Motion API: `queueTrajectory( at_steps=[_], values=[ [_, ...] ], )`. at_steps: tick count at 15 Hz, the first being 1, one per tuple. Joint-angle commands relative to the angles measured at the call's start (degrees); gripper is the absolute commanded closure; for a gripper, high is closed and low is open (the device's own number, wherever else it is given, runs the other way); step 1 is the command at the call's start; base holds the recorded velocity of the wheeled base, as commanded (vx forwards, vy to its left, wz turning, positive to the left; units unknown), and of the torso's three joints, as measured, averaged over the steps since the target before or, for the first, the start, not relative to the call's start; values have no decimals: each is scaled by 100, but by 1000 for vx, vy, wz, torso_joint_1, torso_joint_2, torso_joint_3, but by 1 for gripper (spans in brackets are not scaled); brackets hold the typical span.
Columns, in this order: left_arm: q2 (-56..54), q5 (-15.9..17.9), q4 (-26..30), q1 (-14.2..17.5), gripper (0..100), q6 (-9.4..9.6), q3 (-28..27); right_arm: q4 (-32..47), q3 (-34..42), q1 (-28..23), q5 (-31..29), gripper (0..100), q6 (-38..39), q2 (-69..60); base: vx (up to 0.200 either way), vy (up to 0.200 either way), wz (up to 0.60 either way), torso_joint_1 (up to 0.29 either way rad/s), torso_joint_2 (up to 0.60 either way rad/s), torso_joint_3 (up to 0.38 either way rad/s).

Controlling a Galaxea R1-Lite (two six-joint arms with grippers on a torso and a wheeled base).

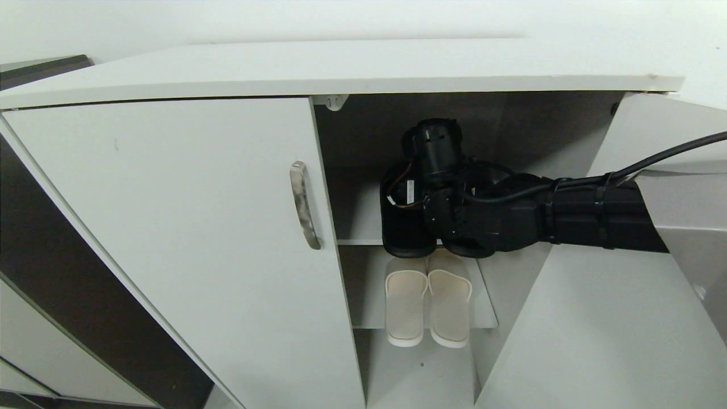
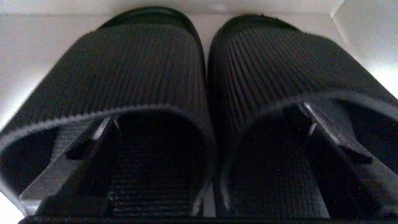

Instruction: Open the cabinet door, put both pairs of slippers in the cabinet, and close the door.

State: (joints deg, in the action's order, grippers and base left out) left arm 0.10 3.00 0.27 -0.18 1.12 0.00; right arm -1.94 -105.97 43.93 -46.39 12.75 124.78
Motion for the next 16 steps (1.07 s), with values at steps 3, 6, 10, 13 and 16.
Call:
queueTrajectory(
  at_steps=[3, 6, 10, 13, 16],
  values=[
    [-1, -1, 0, 1, 100, 2, 0, -26, 754, 309, -11, 0, 34, -727, 0, 0, 0, 0, 0, 0],
    [-1, -1, 0, 1, 100, 2, 0, -140, 1773, 678, -11, 0, 166, -1483, 0, 0, 0, 0, 0, 0],
    [-1, 8, 0, 1, 100, 2, 0, -720, 3294, 1126, -2, 0, 245, -2511, 0, 0, 0, 0, 0, 0],
    [-1, -1, -9, 1, 100, 2, 0, -1089, 3962, 1223, 42, 100, 219, -2854, 0, 0, 0, 0, 0, 0],
    [-1, -1, 0, 1, 100, 2, 0, -1116, 4058, 1232, 121, 100, 237, -2819, 0, 0, 0, 0, 0, 0]
  ],
)
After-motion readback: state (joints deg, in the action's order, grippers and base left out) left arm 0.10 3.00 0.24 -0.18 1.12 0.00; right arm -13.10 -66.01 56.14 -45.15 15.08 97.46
